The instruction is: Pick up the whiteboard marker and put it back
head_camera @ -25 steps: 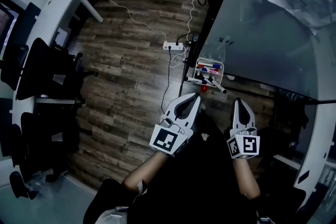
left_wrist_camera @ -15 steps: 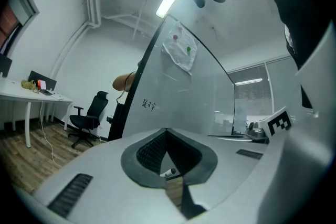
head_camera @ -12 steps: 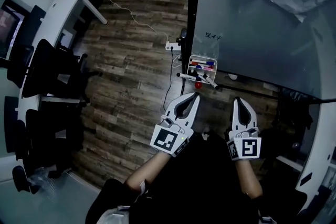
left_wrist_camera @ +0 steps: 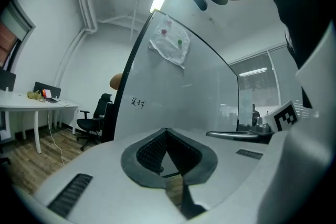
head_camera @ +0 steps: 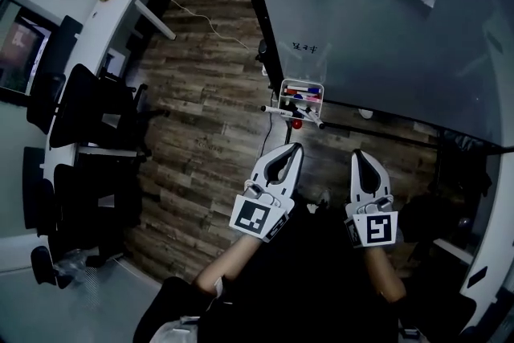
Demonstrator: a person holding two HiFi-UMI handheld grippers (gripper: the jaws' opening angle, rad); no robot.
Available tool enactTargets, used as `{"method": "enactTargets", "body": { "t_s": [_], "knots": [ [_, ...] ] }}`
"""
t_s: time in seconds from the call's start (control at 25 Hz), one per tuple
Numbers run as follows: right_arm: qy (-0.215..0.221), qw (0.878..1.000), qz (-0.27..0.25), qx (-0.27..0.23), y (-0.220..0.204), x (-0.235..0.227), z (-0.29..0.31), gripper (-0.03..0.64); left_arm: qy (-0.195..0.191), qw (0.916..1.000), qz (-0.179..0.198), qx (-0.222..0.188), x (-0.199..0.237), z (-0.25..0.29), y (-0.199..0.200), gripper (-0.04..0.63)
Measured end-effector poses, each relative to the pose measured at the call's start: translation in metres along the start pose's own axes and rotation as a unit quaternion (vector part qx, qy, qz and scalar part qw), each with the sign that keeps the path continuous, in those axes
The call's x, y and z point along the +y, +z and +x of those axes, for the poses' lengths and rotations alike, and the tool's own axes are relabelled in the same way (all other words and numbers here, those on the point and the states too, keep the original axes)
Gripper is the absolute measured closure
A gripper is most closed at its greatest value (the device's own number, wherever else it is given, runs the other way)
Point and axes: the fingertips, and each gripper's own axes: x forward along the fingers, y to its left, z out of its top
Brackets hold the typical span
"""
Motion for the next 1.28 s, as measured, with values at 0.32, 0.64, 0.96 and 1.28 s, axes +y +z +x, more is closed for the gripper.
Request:
{"method": "enactTargets", "body": {
  "t_s": [0.32, 0.64, 0.96, 1.28],
  "knots": [
    [0.025, 1.000, 0.013, 0.012, -0.007, 0.007, -0.003, 0.604, 0.010, 0.9999, 0.000, 0.004, -0.007, -0.007, -0.003, 0.588],
    [0.040, 0.999, -0.001, 0.009, -0.005, 0.014, -0.007, 0.604, 0.011, 0.9999, 0.003, 0.005, -0.014, -0.015, -0.006, 0.588],
    [0.054, 0.998, -0.010, 0.011, -0.005, 0.021, -0.010, 0.604, 0.018, 0.9998, 0.001, 0.000, -0.014, -0.022, -0.008, 0.588],
    [0.068, 0.997, -0.024, 0.013, -0.008, 0.030, -0.010, 0.604, 0.022, 0.9997, -0.002, 0.011, -0.014, -0.023, -0.008, 0.588]
  ]
}}
